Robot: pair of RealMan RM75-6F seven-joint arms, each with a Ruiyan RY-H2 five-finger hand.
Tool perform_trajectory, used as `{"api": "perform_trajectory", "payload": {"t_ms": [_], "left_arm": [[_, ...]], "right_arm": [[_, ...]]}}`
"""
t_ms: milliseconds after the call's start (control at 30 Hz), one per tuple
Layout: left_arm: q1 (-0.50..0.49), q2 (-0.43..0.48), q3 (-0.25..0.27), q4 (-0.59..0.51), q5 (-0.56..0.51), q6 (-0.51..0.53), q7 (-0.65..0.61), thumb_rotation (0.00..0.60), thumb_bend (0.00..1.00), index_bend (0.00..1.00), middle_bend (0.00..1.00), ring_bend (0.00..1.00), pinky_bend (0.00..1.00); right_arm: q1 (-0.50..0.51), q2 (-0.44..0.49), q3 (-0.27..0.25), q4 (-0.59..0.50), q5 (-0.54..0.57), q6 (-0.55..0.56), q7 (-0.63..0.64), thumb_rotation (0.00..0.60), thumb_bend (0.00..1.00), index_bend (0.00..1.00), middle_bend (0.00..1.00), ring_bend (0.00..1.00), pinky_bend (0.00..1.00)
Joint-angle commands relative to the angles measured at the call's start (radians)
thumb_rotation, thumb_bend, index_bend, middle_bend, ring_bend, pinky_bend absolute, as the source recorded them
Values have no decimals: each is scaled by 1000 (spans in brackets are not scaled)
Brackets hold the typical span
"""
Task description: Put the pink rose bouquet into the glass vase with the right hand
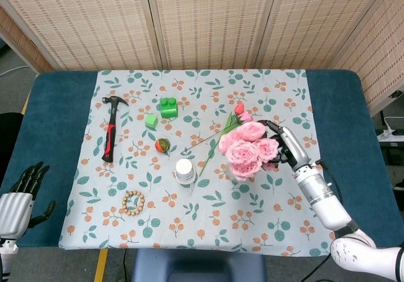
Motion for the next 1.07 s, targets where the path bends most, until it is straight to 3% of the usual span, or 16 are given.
{"api": "perform_trajectory", "payload": {"t_ms": [33, 300, 400, 467, 533, 600, 667, 733, 800, 900, 1067], "left_arm": [[0, -1, 0, 1, 0, -1, 1, 600, 369, 10, 16, 51, 287], [-2, -1, 2, 0, 3, -3, 3, 600, 370, 10, 16, 51, 287], [-1, -1, 2, 1, 2, -3, 2, 600, 369, 10, 16, 51, 287], [-1, -2, 1, 3, 0, -3, -1, 600, 369, 10, 16, 51, 287], [-2, -3, 0, 6, -2, -4, -1, 600, 368, 10, 16, 51, 287], [-2, -4, -1, 9, -4, -6, -2, 600, 368, 10, 16, 52, 287], [-3, -5, -1, 11, -6, -9, 0, 600, 369, 10, 16, 51, 287], [-3, -5, 0, 11, -7, -9, 5, 600, 369, 10, 16, 51, 287], [-2, -6, -1, 10, -6, -6, 10, 600, 369, 10, 16, 51, 287], [-2, -8, -1, 9, -4, -4, 21, 600, 369, 10, 16, 52, 288], [-3, -14, -4, 10, -11, -5, 44, 600, 368, 10, 16, 52, 287]], "right_arm": [[-11, 1, -7, 13, -36, -5, 16, 600, 67, 197, 998, 942, 1000], [-51, 31, -18, -1, -102, 63, -6, 600, 62, 183, 998, 943, 1000], [-95, 62, -36, -23, -179, 129, -13, 600, 62, 183, 998, 926, 1000], [-147, 97, -78, -28, -280, 207, -79, 600, 62, 201, 994, 877, 998], [-223, 116, -149, -5, -398, 332, -278, 600, 62, 235, 906, 767, 959], [-299, 94, -204, 29, -458, 457, -515, 600, 61, 249, 715, 612, 883], [-381, 15, -239, 89, -476, 598, -758, 600, 54, 264, 574, 458, 779], [-433, -75, -254, 177, -472, 692, -896, 600, 39, 258, 434, 294, 630], [-456, -122, -259, 237, -445, 716, -923, 600, 25, 217, 286, 145, 442], [-460, -154, -257, 321, -416, 704, -874, 600, 23, 164, 163, 26, 285], [-440, -171, -270, 429, -453, 673, -765, 600, 20, 145, 106, 0, 249]]}}
